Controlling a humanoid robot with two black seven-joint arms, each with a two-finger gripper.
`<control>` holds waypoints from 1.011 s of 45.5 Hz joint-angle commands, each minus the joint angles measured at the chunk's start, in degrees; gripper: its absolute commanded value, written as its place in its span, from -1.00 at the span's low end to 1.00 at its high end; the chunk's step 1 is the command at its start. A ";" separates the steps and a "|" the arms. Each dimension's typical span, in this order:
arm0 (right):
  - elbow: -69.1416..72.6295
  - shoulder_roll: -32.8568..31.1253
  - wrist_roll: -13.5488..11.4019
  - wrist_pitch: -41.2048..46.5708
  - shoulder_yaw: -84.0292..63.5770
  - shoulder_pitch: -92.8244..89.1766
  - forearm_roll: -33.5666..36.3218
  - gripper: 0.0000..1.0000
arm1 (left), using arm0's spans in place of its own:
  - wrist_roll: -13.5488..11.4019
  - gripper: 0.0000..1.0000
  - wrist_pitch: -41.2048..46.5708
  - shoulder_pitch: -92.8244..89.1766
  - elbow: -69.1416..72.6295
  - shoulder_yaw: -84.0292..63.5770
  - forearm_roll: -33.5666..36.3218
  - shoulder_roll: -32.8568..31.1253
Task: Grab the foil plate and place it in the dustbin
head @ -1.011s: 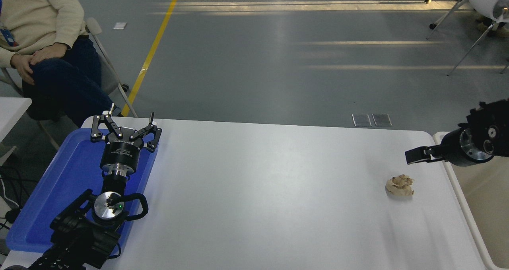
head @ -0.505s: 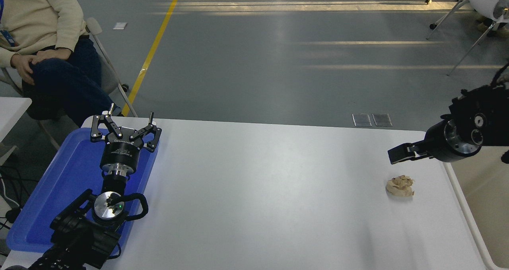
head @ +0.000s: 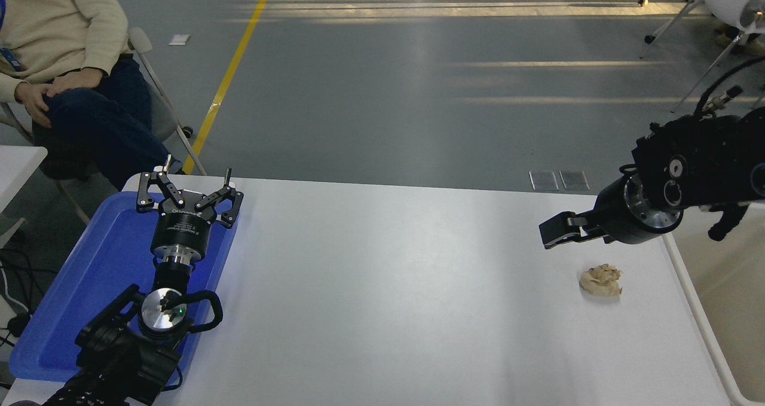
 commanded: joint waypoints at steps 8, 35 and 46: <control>5.43 1.11 -0.44 5.62 -0.06 5.85 5.36 1.00 | 0.01 1.00 -0.05 0.00 0.00 0.00 0.00 0.00; 9.02 -2.41 0.00 8.17 -3.49 12.62 12.22 1.00 | 0.01 1.00 -0.05 0.00 0.00 0.00 0.09 0.00; 9.02 -2.67 0.00 8.70 -4.20 14.29 12.40 1.00 | 0.09 1.00 -0.05 0.00 0.00 0.00 0.09 0.00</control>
